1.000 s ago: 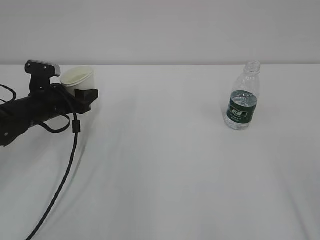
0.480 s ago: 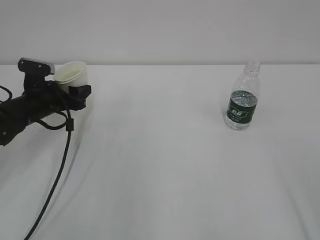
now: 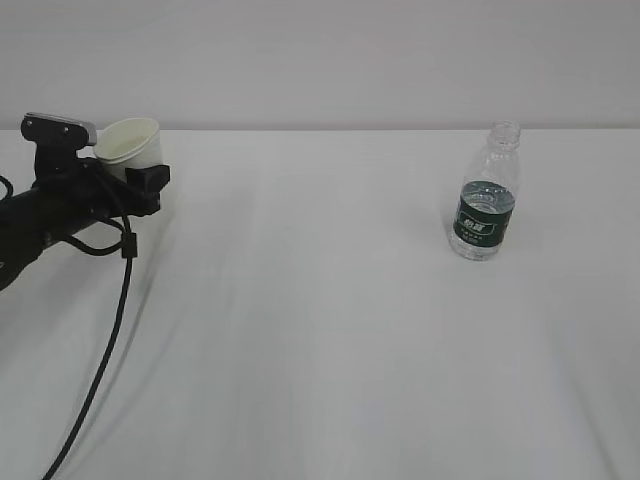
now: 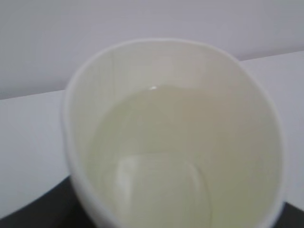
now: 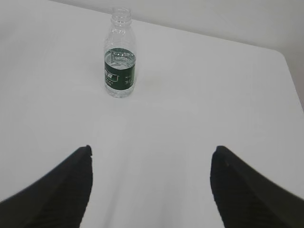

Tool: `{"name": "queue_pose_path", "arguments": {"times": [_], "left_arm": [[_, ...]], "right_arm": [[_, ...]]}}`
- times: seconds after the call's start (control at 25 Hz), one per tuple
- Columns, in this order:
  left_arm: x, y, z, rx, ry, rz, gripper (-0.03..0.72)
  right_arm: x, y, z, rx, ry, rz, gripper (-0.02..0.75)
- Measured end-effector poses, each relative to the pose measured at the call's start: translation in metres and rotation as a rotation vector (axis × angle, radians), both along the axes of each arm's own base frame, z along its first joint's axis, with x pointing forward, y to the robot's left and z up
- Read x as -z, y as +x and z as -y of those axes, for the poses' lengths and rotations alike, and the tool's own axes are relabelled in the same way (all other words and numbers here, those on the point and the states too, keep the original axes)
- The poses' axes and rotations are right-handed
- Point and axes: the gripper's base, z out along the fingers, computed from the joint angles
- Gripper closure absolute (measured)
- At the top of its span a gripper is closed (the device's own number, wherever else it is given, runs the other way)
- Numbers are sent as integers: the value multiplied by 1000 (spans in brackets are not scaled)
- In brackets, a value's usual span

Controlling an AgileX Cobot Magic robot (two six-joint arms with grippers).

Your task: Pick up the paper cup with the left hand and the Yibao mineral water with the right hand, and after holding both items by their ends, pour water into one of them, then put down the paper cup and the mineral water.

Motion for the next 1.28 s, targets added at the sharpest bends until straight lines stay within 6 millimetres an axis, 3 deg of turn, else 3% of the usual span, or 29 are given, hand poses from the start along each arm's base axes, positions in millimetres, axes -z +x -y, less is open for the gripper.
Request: {"name": "queue_pose_path", "arguments": {"times": [1.28], "left_arm": [[54,-4,-2,-5,-29,-63,256]], "right_arm": [[2,-1,-1,-1,13,-26,153]]}}
